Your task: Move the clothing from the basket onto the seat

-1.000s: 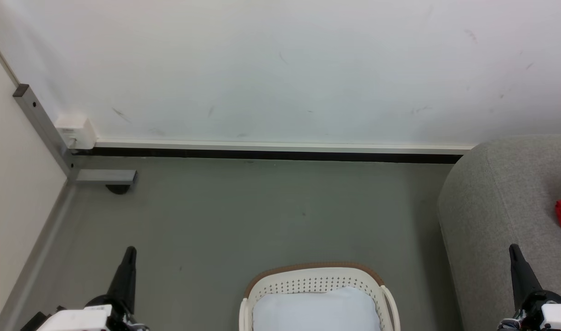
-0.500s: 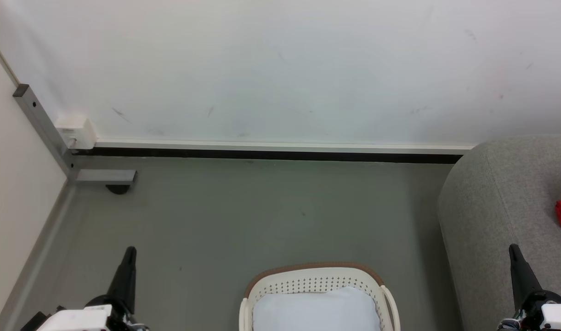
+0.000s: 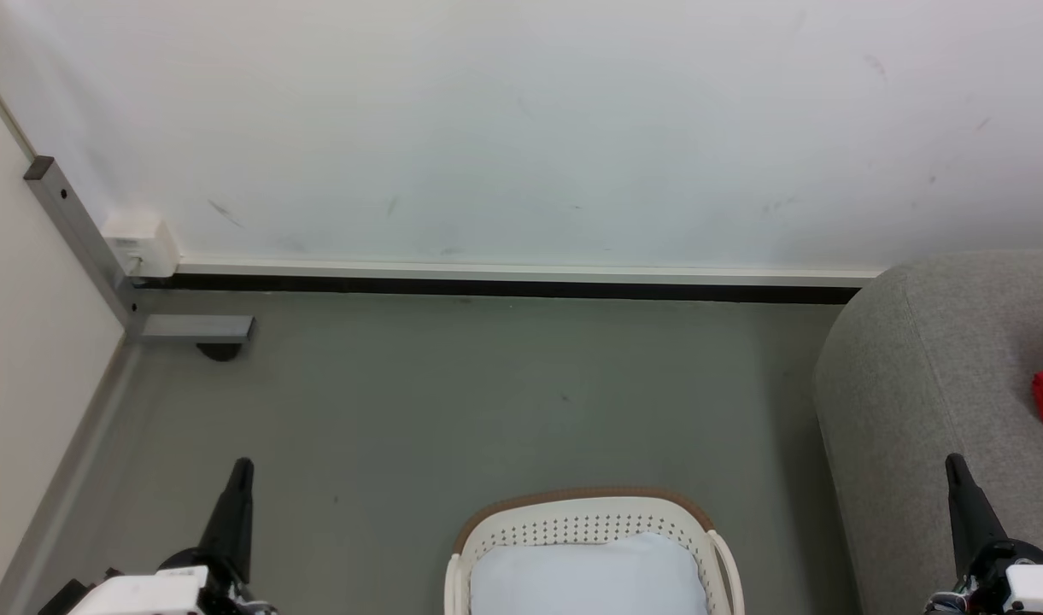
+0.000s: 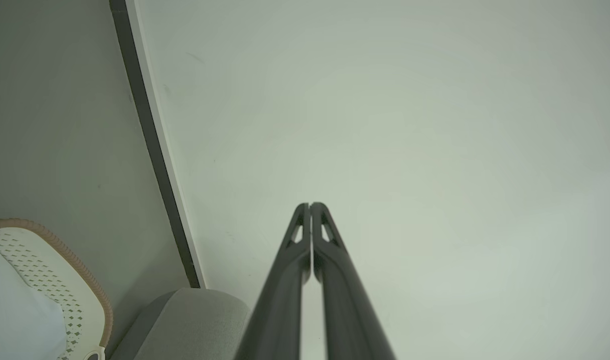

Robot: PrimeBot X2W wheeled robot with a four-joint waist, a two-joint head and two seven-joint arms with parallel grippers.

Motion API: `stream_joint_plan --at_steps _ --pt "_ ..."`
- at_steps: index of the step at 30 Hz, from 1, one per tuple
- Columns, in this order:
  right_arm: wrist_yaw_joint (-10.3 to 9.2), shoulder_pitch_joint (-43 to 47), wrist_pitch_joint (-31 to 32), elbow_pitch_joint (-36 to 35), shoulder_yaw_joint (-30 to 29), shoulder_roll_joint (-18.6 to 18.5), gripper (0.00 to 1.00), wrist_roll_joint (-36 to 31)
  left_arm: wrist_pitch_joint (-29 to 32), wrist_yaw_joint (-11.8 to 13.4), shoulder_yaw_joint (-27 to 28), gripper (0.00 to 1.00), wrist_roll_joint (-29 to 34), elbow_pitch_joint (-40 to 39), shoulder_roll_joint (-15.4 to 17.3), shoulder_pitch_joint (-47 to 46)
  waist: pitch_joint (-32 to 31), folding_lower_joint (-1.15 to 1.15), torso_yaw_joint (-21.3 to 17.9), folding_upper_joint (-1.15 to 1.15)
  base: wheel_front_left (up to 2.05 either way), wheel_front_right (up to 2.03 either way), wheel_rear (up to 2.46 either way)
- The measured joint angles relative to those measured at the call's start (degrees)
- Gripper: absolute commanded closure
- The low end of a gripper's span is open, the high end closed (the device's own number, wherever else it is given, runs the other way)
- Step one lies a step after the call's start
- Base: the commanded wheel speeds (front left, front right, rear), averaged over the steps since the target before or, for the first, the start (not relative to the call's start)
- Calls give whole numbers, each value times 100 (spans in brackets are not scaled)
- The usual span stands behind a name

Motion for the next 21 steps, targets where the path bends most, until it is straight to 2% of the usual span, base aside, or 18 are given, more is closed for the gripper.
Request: stream_joint_plan --at_steps 21 --pt "0 -1 12 0 -10 8 100 -9 0 0 0 100 -1 -1 0 -1 0 0 0 0 0 0 0"
